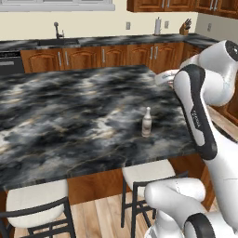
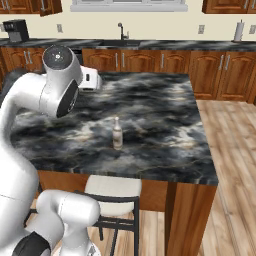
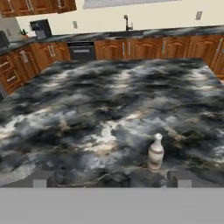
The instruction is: Get the candle and the liquor from the cabinet and move them to the dining counter.
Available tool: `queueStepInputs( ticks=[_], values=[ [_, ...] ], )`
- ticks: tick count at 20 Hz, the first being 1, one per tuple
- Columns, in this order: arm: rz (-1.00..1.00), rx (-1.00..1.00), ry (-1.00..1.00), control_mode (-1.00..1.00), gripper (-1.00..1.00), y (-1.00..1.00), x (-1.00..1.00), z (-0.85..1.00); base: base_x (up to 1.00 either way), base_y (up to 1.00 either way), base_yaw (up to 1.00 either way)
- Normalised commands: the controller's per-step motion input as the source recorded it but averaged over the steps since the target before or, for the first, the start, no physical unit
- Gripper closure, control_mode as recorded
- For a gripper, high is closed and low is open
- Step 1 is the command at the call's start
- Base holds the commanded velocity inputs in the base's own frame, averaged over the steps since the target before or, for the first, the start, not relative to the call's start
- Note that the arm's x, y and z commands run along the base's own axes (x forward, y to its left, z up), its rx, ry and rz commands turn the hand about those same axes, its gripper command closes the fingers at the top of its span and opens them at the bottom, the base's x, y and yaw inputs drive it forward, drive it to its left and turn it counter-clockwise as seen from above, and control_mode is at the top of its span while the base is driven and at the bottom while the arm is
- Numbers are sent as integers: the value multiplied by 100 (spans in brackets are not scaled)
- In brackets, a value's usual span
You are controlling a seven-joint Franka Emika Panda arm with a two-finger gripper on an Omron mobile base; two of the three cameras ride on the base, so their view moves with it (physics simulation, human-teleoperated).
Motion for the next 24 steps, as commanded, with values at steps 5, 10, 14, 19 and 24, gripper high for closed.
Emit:
queueStepInputs(
  ticks=[5, 10, 14, 19, 24],
  values=[
    [-22, 0, 15, -100, -100, 4, -100, 9, 0, 0, 0],
    [-14, 0, 23, -100, -100, 0, -96, 14, 0, 0, 0],
    [-8, 0, 29, -100, -100, -4, -94, 17, 0, 0, 0],
    [-1, -1, 15, -100, -100, -2, -63, -1, 0, 0, 0],
    [2, -3, 2, -100, -100, 2, -7, -10, 0, 0, 0]
  ],
)
